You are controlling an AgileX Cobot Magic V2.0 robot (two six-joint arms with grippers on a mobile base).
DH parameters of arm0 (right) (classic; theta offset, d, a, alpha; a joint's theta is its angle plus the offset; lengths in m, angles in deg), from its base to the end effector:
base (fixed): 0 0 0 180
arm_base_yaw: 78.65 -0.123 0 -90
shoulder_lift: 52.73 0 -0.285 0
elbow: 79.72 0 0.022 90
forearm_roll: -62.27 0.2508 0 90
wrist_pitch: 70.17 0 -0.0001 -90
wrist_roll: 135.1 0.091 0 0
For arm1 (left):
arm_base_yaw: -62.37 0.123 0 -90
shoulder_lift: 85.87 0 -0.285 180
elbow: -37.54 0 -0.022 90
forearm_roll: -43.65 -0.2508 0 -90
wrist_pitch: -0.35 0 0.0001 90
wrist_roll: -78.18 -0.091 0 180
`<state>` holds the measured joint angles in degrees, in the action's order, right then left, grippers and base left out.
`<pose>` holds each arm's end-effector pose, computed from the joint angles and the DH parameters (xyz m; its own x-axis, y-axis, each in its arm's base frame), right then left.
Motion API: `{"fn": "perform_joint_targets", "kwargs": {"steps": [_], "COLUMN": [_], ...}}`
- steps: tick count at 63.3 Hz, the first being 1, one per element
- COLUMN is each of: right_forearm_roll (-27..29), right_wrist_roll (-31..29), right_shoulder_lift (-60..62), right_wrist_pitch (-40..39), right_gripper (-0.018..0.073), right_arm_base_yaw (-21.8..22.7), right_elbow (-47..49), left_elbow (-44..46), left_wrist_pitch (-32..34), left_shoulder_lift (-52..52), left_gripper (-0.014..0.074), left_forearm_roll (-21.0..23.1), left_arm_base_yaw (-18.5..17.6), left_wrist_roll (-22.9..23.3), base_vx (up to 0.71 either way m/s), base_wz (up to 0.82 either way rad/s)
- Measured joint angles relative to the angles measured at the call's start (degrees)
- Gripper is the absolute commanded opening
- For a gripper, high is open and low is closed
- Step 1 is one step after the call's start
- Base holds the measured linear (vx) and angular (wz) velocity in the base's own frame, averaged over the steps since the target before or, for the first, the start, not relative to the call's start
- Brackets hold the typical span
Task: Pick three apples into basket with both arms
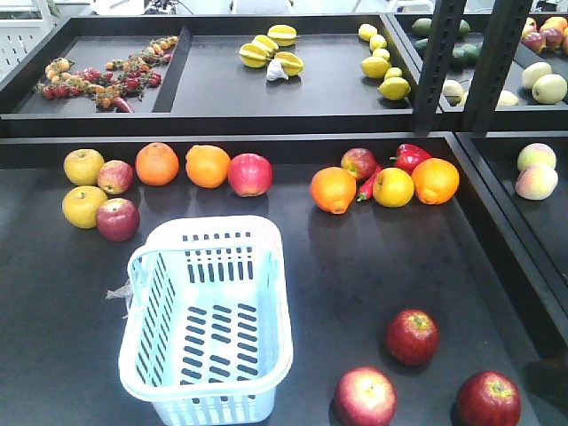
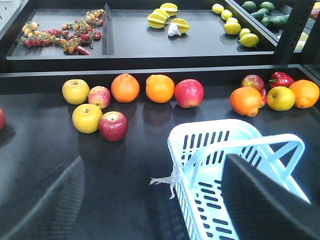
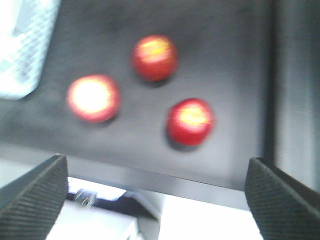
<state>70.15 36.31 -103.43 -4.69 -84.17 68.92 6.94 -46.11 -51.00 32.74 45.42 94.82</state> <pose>0.1119 0.0222 0.3239 -0.8193 -0.1713 -0.5471 -0.2392 0.9694 0.0547 0.0697 -0.0082 0.3771 -0.3711 -0.0503 -0.9272 0.1094 0.9892 -0.0974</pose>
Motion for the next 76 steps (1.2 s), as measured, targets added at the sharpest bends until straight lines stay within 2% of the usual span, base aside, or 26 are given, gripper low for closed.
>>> {"fn": "perform_joint_targets", "kwargs": {"steps": [12,18,25,36,46,57,76], "right_forearm_roll": [8.76,9.88,7.19,0.03,-1.72,-1.72,-2.59], "right_wrist_roll": [-7.76,-9.74,-8.94,-3.91,-2.81,-2.81,-2.81], "right_shoulder_lift": [-8.95,-14.6,-21.05,-30.25,-37.31,-44.16,-54.45], "right_wrist_pitch": [-4.65,-6.96,-10.53,-16.52,-22.03,-27.65,-35.46], "right_gripper": [0.0664,0.0662,0.0658,0.0652,0.065,0.0644,0.0634], "right_arm_base_yaw": [-0.53,-3.77,-9.33,-16.93,-22.01,-24.51,-24.83], "right_elbow": [0.0,0.0,0.0,0.0,0.0,0.0,0.0], "left_elbow": [0.0,0.0,0.0,0.0,0.0,0.0,0.0], "left_wrist_pitch": [0.0,0.0,0.0,0.0,0.0,0.0,0.0], "left_shoulder_lift": [0.0,0.0,0.0,0.0,0.0,0.0,0.0], "left_gripper": [0.0533,0.0533,0.0533,0.0533,0.0533,0.0533,0.0533], "left_forearm_roll": [0.0,0.0,0.0,0.0,0.0,0.0,0.0], "left_arm_base_yaw": [0.0,0.0,0.0,0.0,0.0,0.0,0.0], "left_wrist_roll": [0.0,0.0,0.0,0.0,0.0,0.0,0.0], "base_vx": [0.0,0.0,0.0,0.0,0.0,0.0,0.0], "base_wz": [0.0,0.0,0.0,0.0,0.0,0.0,0.0]}}
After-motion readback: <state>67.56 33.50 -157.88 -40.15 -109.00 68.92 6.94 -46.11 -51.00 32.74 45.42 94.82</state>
